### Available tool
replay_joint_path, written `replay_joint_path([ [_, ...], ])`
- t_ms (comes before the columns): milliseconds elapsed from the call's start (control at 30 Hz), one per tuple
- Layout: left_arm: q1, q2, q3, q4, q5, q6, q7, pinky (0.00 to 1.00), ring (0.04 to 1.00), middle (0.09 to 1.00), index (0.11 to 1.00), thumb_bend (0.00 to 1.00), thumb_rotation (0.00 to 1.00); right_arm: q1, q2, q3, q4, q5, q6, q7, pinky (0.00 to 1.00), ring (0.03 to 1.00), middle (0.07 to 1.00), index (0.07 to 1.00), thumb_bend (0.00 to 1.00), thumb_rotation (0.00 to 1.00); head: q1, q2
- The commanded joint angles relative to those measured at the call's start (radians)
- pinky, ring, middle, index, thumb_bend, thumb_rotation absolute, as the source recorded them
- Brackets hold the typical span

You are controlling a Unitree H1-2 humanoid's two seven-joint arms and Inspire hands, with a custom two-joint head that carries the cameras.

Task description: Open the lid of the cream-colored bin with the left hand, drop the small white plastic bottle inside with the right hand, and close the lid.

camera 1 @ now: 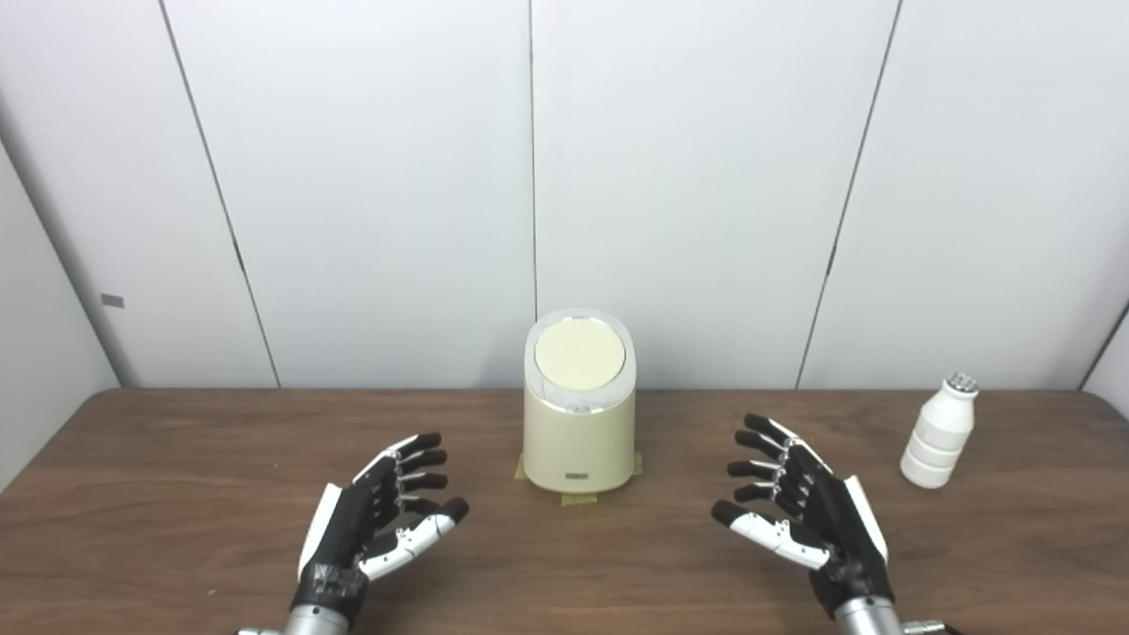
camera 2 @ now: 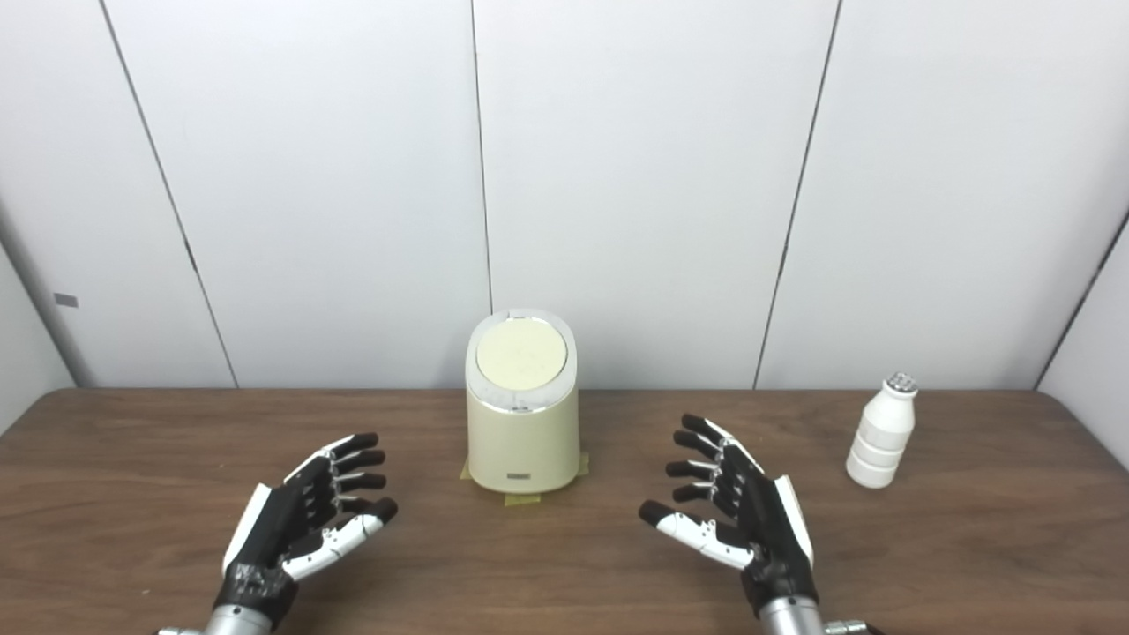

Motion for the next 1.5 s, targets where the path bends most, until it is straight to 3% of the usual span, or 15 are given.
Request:
replay_joint_path([
  [0,-0.038,0.002,0.003,-0.032,-0.003,-0.043,0.012,0.61,0.723,0.787,0.834,0.70,0.25,-0.033,-0.006,-0.002,-0.022,0.005,-0.035,-0.004,0.55,0.678,0.789,0.810,0.88,0.29,-0.001,0.001],
  [500,-0.038,0.000,0.005,-0.031,-0.004,-0.039,0.012,0.60,0.725,0.788,0.834,0.70,0.25,-0.031,-0.004,0.003,-0.029,0.007,-0.043,0.000,0.54,0.669,0.796,0.812,0.85,0.28,0.005,-0.002],
  [633,-0.046,-0.019,0.015,-0.013,-0.031,-0.060,0.020,0.59,0.726,0.785,0.837,0.77,0.32,-0.036,-0.001,0.001,-0.018,0.012,-0.039,0.000,0.54,0.667,0.798,0.805,0.86,0.28,0.016,-0.007],
  [733,-0.061,-0.036,0.019,-0.013,-0.027,-0.072,0.038,0.63,0.765,0.831,0.875,0.80,0.37,-0.042,0.002,0.001,-0.014,0.019,-0.035,0.001,0.56,0.680,0.801,0.804,0.87,0.28,0.020,-0.011],
  [767,-0.076,-0.039,0.016,-0.015,0.020,-0.080,0.065,0.64,0.771,0.837,0.881,0.80,0.37,-0.045,0.002,0.002,-0.011,0.018,-0.039,0.000,0.57,0.682,0.802,0.804,0.87,0.28,0.020,-0.016],
  [833,-0.099,-0.040,0.011,-0.016,0.081,-0.086,0.102,0.80,0.838,0.847,0.897,0.81,0.42,-0.050,0.003,0.004,-0.003,0.015,-0.045,-0.002,0.56,0.683,0.801,0.803,0.86,0.28,0.019,-0.019],
  [933,-0.156,-0.046,0.009,-0.020,0.125,-0.070,0.139,0.89,0.890,0.868,0.916,0.83,0.43,-0.057,0.004,0.004,0.013,0.015,-0.063,-0.004,0.54,0.671,0.793,0.808,0.86,0.27,0.019,-0.025],
  [1100,-0.268,-0.047,-0.002,-0.011,0.172,-0.020,0.166,0.93,0.926,0.898,0.936,0.81,0.46,-0.055,-0.005,0.011,0.003,0.000,-0.052,0.001,0.55,0.681,0.798,0.817,0.87,0.28,0.011,-0.030],
  [1300,-0.377,-0.057,-0.031,0.012,0.216,0.022,0.174,0.90,0.955,0.936,0.955,0.80,0.37,-0.044,-0.015,0.022,-0.009,-0.008,-0.055,0.005,0.52,0.667,0.806,0.822,0.85,0.24,0.020,-0.043],
  [1467,-0.443,-0.058,-0.051,0.047,0.276,0.057,0.193,0.99,0.997,0.962,0.973,0.84,0.36,-0.035,-0.012,0.023,-0.020,-0.009,-0.044,0.004,0.53,0.680,0.814,0.826,0.85,0.24,0.022,-0.041],
])
